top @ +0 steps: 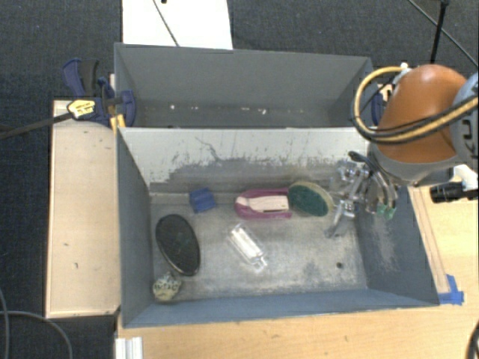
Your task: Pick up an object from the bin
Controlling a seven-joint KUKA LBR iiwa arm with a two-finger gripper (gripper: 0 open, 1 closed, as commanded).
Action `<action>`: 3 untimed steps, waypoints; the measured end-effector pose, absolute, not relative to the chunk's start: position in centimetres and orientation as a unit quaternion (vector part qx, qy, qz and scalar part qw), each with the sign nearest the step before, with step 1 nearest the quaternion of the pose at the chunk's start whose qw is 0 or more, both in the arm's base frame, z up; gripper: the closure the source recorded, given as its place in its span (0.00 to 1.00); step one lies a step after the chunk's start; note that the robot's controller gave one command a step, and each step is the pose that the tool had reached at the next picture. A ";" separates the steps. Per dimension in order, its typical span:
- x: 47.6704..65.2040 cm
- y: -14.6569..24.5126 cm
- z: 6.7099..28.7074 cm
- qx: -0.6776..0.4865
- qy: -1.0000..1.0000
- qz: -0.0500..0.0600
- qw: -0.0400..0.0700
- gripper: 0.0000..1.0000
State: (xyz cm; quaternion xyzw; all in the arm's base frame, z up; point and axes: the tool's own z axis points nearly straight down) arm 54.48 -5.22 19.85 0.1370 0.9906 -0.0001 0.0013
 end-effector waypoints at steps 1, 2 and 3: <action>59.0 -3.6 13.0 0.205 0.979 0.001 0.001 0.00; 59.0 -6.0 7.4 0.280 0.960 0.004 0.008 0.00; 58.9 -6.2 7.6 0.279 0.960 0.002 0.004 1.00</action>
Offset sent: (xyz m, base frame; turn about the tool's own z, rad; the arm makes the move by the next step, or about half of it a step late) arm 0.0448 0.0154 -0.0657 0.1397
